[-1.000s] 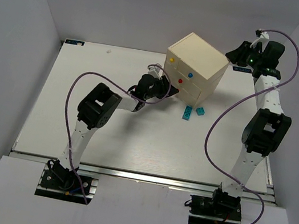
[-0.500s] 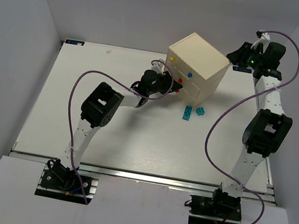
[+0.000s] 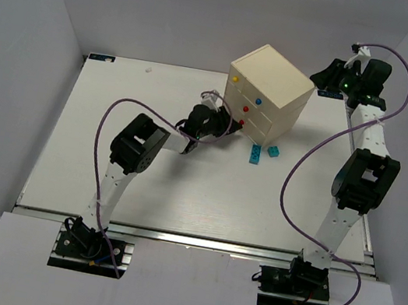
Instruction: Sort the legos into containers by color
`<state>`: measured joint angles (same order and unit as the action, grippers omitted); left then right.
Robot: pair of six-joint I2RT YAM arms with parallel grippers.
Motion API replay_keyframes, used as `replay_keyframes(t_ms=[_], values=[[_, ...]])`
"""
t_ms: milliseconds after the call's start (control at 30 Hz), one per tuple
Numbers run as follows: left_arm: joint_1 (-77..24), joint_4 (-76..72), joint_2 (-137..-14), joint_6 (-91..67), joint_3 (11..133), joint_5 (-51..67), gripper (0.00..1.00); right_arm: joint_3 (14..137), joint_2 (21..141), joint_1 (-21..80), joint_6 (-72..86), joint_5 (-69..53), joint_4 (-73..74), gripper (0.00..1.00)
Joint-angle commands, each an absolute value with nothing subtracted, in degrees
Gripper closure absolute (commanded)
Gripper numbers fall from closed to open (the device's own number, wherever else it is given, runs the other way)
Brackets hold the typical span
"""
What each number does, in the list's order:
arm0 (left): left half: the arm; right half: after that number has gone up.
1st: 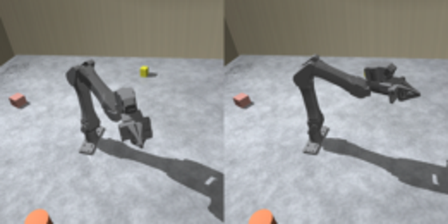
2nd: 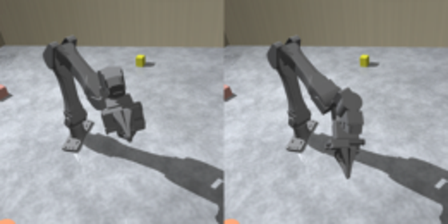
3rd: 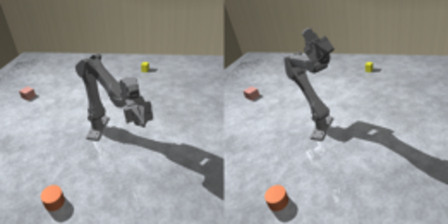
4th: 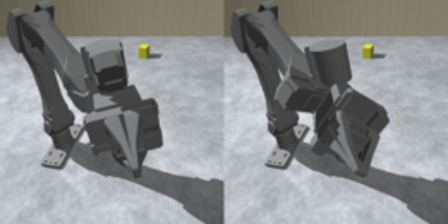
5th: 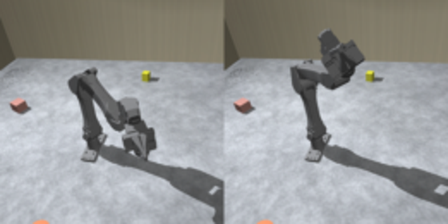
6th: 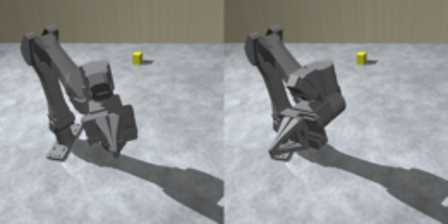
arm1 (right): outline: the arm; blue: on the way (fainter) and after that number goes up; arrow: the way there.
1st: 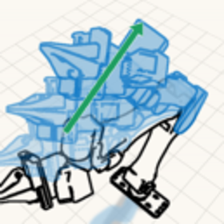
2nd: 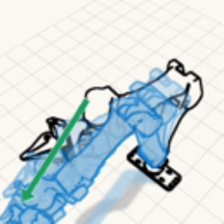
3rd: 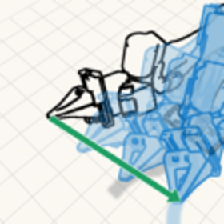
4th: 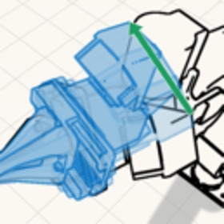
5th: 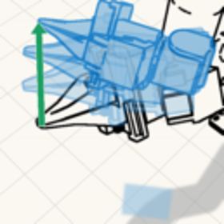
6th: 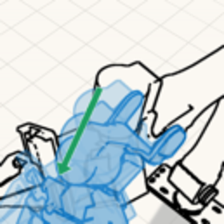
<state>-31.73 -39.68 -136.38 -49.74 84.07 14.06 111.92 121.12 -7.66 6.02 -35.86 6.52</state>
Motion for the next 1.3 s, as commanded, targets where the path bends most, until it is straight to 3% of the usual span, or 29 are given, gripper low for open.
replay_keyframes(t_ms=[0,200,367,667,967,1267], values=[[-31.90,-45.07,-133.51,-48.86,77.79,12.21,0.51,109.69,120.32,-6.77,5.45,-38.85,13.97,0.51],[-31.38,-45.09,-134.56,-49.83,77.96,12.92,0.56,109.07,120.06,-6.68,5.45,-38.94,13.62,0.50],[-31.38,-45.80,-136.49,-51.42,79.45,13.09,0.49,108.46,119.97,-6.85,4.92,-38.76,13.88,0.50],[-31.38,-40.35,-138.25,-50.89,87.01,9.85,0.50,108.37,119.97,-7.12,4.75,-38.94,13.71,0.50],[-30.85,-39.81,-139.22,-50.54,88.24,10.54,0.65,108.46,120.15,-7.73,4.66,-39.20,13.80,0.50],[-30.32,-42.63,-139.31,-48.08,87.98,12.57,0.54,108.37,119.88,-8.00,4.48,-39.37,13.97,0.49]])
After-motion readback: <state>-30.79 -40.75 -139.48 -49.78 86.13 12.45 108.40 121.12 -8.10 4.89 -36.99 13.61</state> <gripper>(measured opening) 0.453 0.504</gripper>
